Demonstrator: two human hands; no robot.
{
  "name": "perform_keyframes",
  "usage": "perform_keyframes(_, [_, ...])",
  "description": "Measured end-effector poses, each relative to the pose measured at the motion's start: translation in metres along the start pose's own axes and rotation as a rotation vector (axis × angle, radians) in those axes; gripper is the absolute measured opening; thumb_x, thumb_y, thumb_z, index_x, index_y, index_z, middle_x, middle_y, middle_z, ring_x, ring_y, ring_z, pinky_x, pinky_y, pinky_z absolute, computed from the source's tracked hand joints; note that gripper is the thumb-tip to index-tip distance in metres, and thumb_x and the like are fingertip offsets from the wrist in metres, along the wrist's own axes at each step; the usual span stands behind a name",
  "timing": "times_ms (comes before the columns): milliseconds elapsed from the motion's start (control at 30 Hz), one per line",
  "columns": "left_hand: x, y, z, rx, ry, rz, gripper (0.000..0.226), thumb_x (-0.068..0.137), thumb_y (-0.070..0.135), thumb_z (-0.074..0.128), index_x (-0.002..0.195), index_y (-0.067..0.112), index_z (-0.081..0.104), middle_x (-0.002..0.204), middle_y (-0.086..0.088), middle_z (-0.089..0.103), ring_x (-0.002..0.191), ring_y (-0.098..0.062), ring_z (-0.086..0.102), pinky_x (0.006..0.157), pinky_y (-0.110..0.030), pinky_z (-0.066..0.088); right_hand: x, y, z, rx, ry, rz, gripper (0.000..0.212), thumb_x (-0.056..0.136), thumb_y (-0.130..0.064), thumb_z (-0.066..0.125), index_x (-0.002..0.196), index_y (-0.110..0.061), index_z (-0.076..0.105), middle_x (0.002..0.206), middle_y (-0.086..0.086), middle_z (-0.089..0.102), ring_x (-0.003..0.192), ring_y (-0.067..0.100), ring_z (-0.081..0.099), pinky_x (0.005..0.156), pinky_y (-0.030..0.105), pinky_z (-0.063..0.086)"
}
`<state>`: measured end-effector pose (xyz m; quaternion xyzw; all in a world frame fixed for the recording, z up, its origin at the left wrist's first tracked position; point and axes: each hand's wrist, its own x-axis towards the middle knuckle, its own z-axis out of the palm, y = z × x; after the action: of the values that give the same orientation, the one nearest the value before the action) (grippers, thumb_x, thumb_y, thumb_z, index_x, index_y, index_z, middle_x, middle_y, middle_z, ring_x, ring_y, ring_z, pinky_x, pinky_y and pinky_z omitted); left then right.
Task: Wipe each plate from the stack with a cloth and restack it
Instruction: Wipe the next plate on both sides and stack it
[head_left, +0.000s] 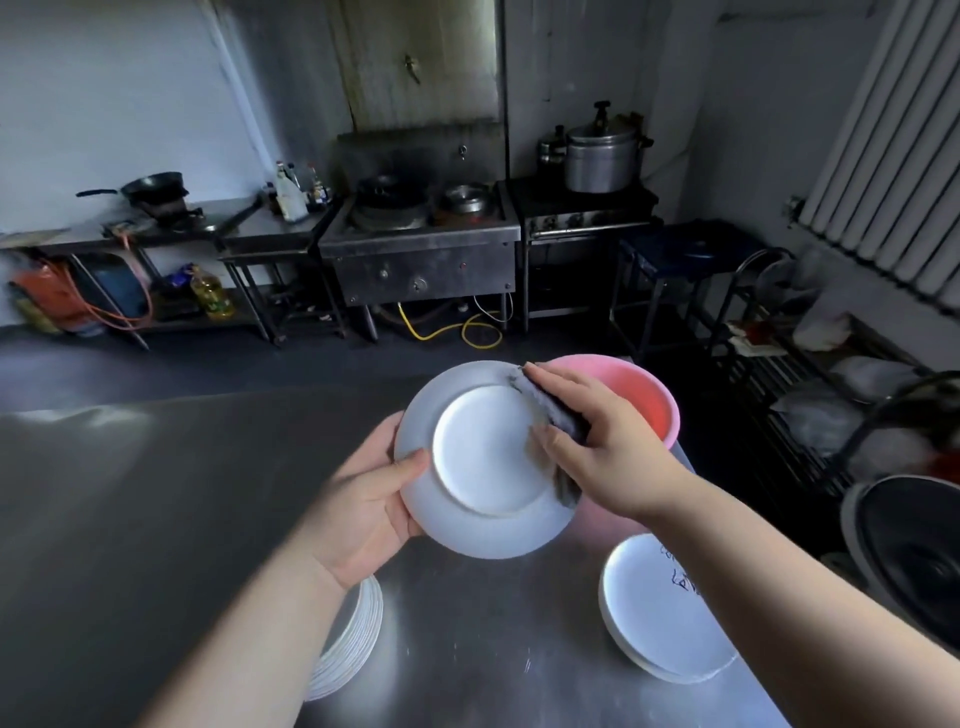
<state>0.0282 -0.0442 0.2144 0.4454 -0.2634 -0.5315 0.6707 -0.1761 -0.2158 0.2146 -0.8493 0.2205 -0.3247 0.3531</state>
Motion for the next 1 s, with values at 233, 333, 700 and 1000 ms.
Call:
perform_keyframes(233, [-0.004,-0.032,0.011,-0.136,0.117,0.085,0.055,0.094,0.007,0.063,0.146,0.019,0.05,0.144,-0.009,0.064,0.127,-0.03,0.066,0.085,-0.051,0.06,-0.062,0.001,0.073,-0.045,0.116,0.138,0.087,0.102,-0.065,0.039,0.168,-0.023,0.002,0.175,-0.009,-0.006,0.158,-0.002,-0.007,0.122,0.01,0.003])
perform_keyframes(333, [-0.006,-0.037,0.018,-0.181,0.15,0.1,0.055,0.092,0.009,0.059,0.146,0.019,0.048,0.142,-0.009,0.065,0.126,-0.031,0.066,0.083,-0.052,0.06,-0.035,0.012,0.057,-0.073,0.118,0.162,0.08,0.104,-0.066,0.036,0.168,-0.025,0.014,0.175,-0.009,0.01,0.159,0.0,0.007,0.129,0.028,0.015])
perform_keyframes(700, [-0.003,-0.045,0.038,-0.231,0.089,0.105,0.065,0.091,0.008,0.061,0.15,0.03,0.044,0.15,-0.005,0.059,0.136,-0.034,0.059,0.095,-0.061,0.055,-0.049,0.004,0.073,0.236,0.339,0.197,0.067,0.106,-0.039,0.057,0.164,-0.023,0.029,0.162,-0.008,0.034,0.125,-0.001,0.057,0.09,0.045,0.062])
perform_keyframes(1000, [0.0,-0.031,0.026,-0.212,0.161,0.014,0.046,0.099,0.018,0.054,0.144,0.023,0.057,0.138,-0.01,0.068,0.119,-0.026,0.07,0.085,-0.043,0.063,-0.022,0.013,0.038,-0.047,0.154,0.075,0.06,0.111,-0.046,0.027,0.157,-0.014,0.046,0.162,-0.003,0.041,0.153,0.005,0.031,0.126,0.027,0.024])
